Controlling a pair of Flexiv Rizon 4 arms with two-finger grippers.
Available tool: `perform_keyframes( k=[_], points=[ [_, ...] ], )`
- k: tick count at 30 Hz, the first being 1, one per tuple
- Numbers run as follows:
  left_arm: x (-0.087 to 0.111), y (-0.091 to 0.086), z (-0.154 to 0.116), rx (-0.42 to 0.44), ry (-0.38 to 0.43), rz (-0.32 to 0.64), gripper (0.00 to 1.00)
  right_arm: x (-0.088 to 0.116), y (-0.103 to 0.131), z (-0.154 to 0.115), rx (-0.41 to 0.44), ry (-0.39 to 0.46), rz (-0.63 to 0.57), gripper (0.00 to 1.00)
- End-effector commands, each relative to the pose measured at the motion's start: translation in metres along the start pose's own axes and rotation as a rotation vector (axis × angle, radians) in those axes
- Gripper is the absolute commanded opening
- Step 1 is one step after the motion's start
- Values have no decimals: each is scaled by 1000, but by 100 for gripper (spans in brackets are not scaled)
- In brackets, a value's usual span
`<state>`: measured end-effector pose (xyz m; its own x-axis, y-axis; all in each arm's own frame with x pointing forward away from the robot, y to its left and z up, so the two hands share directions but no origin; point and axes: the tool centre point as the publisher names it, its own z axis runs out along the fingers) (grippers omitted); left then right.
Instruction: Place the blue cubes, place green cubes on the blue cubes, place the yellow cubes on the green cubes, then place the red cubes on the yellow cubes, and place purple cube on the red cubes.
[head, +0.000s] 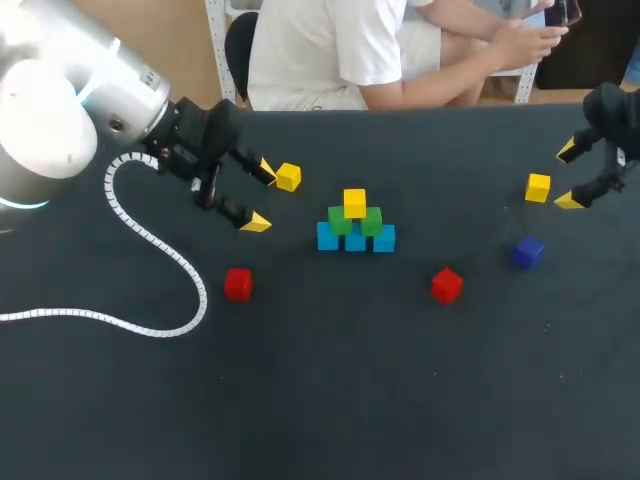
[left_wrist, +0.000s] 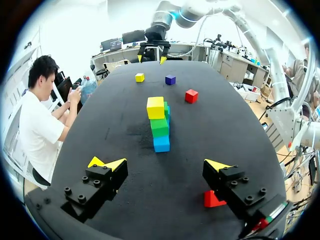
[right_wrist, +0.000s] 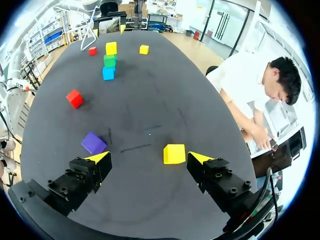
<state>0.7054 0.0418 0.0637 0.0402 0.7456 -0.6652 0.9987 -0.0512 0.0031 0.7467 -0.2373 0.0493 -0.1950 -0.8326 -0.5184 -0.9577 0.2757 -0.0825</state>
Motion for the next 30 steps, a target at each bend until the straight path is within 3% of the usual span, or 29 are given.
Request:
perform_keyframes(
  k=[1, 11, 20, 30],
  points=[
    [0, 1, 0, 4, 3, 0, 100, 0, 0, 0, -1, -3, -1, 100],
    [0, 1, 0, 4, 3, 0, 100, 2, -2, 5, 0, -19, -26, 100],
    [0, 1, 0, 4, 3, 0, 100, 16, -16, 20, -46, -13, -42, 100],
    [0, 1, 0, 4, 3, 0, 100, 13, -31, 39, -106, -18, -39, 100]
  ],
)
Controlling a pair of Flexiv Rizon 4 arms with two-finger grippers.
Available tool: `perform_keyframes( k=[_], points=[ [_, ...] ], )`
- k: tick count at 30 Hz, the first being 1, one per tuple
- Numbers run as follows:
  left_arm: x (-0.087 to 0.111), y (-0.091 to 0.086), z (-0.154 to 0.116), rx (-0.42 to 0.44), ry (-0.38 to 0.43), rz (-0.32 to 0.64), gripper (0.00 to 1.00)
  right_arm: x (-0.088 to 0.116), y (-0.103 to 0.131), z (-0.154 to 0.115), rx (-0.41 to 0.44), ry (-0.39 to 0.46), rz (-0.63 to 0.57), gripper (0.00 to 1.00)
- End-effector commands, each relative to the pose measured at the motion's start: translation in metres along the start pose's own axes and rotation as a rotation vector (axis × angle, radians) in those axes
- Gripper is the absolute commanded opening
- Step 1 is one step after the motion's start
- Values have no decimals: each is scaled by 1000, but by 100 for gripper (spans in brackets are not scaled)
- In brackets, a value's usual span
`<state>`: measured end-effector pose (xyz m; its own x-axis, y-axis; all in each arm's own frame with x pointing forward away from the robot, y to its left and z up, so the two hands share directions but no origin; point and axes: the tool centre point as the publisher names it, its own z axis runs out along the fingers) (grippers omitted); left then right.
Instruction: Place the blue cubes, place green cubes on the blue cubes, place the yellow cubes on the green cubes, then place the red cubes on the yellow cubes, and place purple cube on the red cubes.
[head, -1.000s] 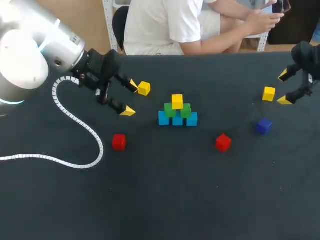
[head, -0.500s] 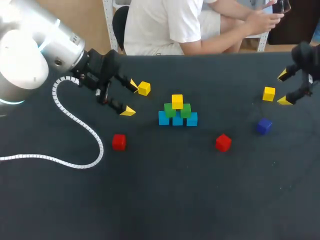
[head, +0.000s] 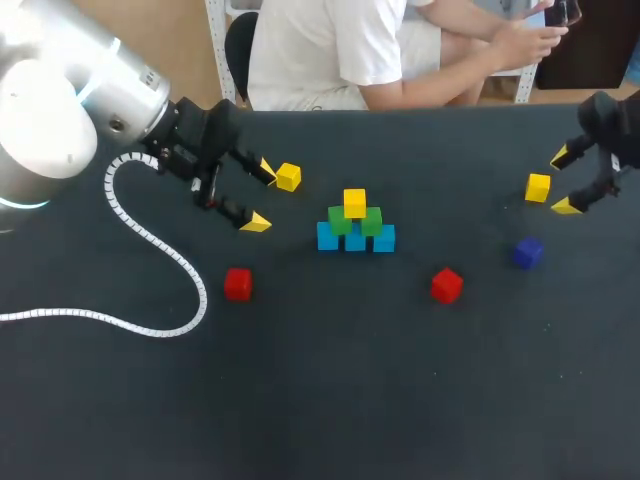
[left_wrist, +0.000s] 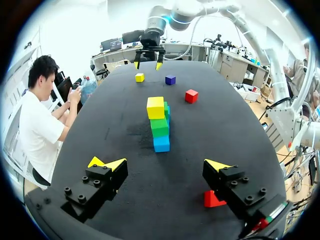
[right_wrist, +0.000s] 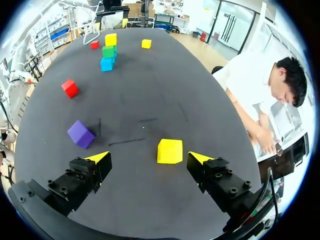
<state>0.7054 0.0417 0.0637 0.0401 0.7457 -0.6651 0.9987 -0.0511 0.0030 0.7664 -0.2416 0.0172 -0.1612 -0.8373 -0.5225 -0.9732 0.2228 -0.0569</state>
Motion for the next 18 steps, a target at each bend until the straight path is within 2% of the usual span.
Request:
perform_keyframes(
  k=[1, 18],
  points=[
    [0, 1, 0, 4, 3, 0, 100, -3, -14, 10, -60, -16, -3, 100],
    [0, 1, 0, 4, 3, 0, 100, 7, -20, 22, -61, -32, 21, 100]
  ],
)
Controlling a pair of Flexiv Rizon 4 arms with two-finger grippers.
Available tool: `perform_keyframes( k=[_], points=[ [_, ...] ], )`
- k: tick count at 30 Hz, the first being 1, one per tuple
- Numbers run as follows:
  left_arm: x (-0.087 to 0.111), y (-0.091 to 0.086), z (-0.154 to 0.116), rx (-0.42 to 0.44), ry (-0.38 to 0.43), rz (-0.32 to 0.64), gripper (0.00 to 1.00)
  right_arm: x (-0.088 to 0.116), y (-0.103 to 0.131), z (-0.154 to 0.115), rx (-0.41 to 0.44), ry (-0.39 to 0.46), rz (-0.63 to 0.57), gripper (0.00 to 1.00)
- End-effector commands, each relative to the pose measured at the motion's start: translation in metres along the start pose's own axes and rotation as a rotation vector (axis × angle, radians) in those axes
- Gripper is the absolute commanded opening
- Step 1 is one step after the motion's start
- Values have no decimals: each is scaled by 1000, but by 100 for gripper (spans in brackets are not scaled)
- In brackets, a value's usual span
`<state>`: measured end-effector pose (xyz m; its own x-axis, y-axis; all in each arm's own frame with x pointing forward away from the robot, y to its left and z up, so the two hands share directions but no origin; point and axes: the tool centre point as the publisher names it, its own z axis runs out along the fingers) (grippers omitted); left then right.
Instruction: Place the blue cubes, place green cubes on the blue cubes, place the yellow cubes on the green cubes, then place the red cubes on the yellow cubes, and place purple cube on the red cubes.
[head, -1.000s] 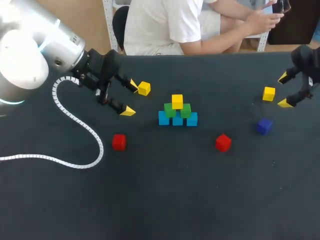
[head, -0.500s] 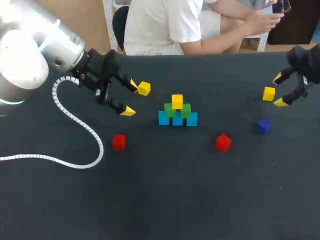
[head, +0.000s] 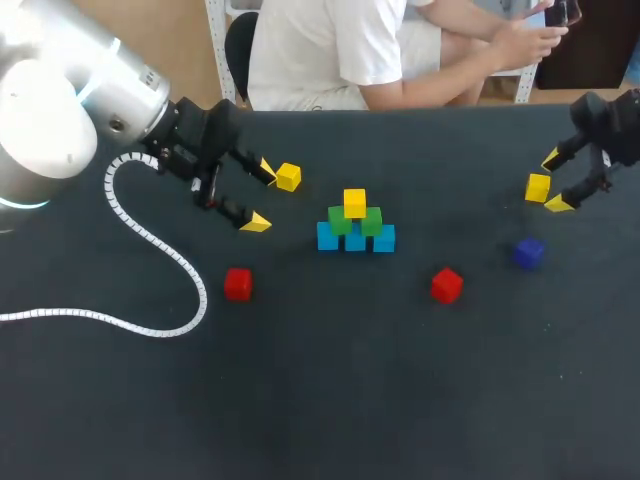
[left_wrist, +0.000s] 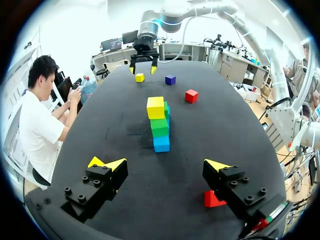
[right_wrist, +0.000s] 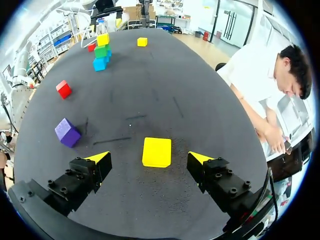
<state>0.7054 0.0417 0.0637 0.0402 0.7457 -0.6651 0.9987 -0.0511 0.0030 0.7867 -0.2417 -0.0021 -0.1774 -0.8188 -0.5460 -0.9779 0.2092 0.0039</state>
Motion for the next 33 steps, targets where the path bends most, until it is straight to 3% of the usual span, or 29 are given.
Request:
perform_keyframes(
  k=[1, 9, 11, 17, 19, 21, 22, 24, 31, 33],
  points=[
    [0, 1, 0, 4, 3, 0, 100, 0, -1, 3, -4, -5, 1, 100],
    [0, 1, 0, 4, 3, 0, 100, 3, -3, 10, -9, -10, 14, 100],
    [0, 1, 0, 4, 3, 0, 100, 3, -4, 11, -9, -10, 16, 93],
    [0, 1, 0, 4, 3, 0, 100, 1, -4, 15, -7, -7, 14, 87],
    [0, 1, 0, 4, 3, 0, 100, 1, -5, 17, -8, -5, 13, 80],
    [0, 1, 0, 4, 3, 0, 100, 1, -5, 18, -7, -4, 11, 55],
    [0, 1, 0, 4, 3, 0, 100, 0, -5, 19, -6, -4, 11, 49],
    [0, 1, 0, 4, 3, 0, 100, 0, -6, 19, -4, -3, 9, 42],
    [0, 1, 0, 4, 3, 0, 100, 0, -5, 21, 2, 3, 6, 1],
    [0, 1, 0, 4, 3, 0, 100, 2, -4, 21, 7, 1, 6, 0]
  ],
)
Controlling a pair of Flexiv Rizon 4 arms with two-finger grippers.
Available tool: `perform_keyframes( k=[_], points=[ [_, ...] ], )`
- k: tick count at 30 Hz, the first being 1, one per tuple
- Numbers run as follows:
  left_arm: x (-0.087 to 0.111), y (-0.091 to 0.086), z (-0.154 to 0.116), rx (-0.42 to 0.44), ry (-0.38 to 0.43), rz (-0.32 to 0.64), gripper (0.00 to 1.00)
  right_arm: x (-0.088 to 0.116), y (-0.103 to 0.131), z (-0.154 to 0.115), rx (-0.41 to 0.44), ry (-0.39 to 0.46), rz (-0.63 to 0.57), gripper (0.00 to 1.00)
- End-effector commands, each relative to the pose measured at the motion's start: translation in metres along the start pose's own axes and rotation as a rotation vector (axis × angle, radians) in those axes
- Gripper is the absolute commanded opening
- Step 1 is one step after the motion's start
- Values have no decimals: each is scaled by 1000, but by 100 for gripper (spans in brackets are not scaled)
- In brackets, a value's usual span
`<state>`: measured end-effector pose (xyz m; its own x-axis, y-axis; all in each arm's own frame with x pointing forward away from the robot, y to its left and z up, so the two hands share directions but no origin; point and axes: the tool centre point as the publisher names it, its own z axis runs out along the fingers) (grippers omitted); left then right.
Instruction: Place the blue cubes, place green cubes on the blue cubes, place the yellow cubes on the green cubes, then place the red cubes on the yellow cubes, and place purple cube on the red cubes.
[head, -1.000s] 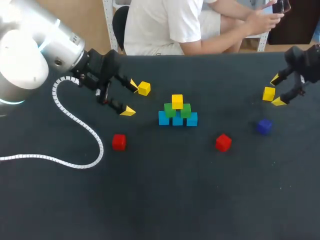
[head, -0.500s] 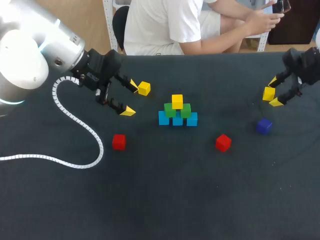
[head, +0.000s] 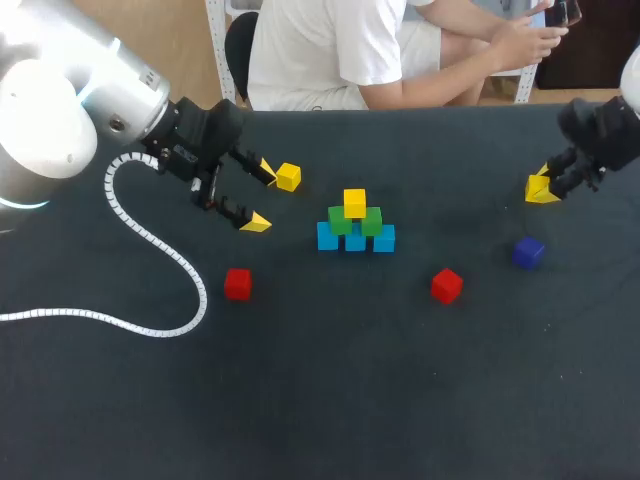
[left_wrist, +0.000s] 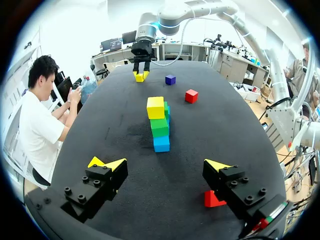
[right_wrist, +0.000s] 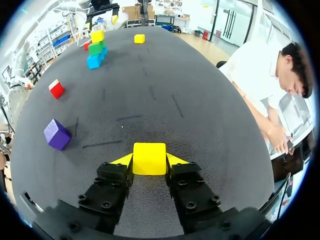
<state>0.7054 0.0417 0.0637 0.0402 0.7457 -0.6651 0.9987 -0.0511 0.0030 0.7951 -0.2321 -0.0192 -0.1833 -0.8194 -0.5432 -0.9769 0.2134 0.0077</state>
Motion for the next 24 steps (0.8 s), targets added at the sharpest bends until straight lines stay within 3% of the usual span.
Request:
perform_keyframes(
  k=[1, 24],
  points=[
    [0, 1, 0, 4, 3, 0, 100, 2, 3, -1, 10, -4, 0, 0],
    [0, 1, 0, 4, 3, 0, 100, -18, 29, -41, 22, -21, -28, 0]
  ],
)
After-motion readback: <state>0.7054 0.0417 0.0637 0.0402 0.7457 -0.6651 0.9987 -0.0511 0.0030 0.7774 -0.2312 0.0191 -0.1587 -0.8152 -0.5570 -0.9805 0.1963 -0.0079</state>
